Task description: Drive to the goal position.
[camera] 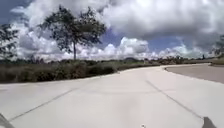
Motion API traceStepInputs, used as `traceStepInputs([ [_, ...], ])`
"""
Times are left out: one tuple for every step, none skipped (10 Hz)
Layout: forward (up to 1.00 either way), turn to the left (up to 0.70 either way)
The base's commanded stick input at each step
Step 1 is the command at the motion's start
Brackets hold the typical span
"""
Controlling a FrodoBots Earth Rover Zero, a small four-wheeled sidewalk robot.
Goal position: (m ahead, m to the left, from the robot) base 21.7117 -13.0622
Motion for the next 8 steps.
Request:
traceStepInputs([
  [0.85, -0.34],
  [0.85, -0.34],
  [0.85, -0.06],
  [0.85, 0.0],
  [0.85, 0.0],
  [0.85, 0.0],
  [0.85, 0.0],
  [0.85, 0.0],
])
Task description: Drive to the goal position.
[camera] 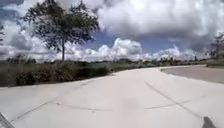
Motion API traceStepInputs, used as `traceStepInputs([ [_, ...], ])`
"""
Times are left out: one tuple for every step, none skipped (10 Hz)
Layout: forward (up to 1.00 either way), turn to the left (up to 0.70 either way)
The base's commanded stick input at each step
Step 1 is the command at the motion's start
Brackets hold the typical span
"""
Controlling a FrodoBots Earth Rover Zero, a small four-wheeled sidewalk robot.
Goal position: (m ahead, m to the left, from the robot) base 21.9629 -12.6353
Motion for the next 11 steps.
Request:
traceStepInputs([
  [0.85, 0.0],
  [0.85, 0.0],
  [0.85, 0.0],
  [0.85, 0.0],
  [0.85, 0.0],
  [0.85, 0.0],
  [0.85, 0.0],
  [0.85, 0.0],
  [0.85, 0.0],
  [0.85, -0.04],
  [0.85, -0.25],
])
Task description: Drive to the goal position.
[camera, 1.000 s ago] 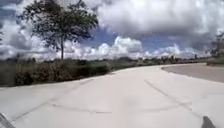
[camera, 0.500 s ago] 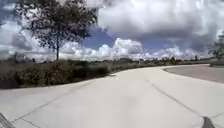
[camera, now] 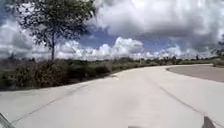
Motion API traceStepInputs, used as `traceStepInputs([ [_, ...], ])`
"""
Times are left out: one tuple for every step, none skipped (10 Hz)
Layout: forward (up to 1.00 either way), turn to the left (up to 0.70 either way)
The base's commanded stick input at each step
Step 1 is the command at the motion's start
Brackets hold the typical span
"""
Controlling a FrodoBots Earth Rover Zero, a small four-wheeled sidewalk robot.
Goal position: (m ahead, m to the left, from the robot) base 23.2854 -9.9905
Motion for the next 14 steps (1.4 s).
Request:
traceStepInputs([
  [0.85, -0.34],
  [0.85, -0.34],
  [0.85, -0.34],
  [0.85, -0.34],
  [0.85, -0.34],
  [0.85, -0.34],
  [0.85, -0.34],
  [0.85, -0.34],
  [0.85, -0.34],
  [0.85, -0.12],
  [0.85, 0.0],
  [0.85, 0.0],
  [0.85, 0.0],
  [0.85, 0.0],
])
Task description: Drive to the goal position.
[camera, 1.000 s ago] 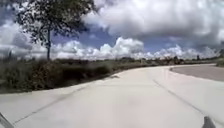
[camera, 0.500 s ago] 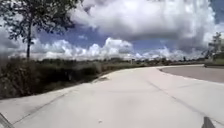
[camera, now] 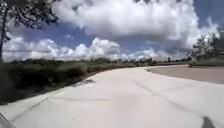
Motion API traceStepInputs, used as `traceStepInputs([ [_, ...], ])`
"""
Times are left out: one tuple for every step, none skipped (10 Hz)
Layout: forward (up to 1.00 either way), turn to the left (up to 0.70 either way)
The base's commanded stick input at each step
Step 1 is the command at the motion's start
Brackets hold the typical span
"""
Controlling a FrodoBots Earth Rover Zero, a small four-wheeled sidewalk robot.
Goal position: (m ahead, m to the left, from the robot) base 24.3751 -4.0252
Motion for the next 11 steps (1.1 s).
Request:
traceStepInputs([
  [0.85, 0.0],
  [0.85, 0.0],
  [0.85, 0.0],
  [0.85, 0.0],
  [0.85, 0.0],
  [0.85, 0.0],
  [0.85, 0.0],
  [0.85, 0.0],
  [0.85, 0.0],
  [0.85, 0.0],
  [0.85, 0.0],
])
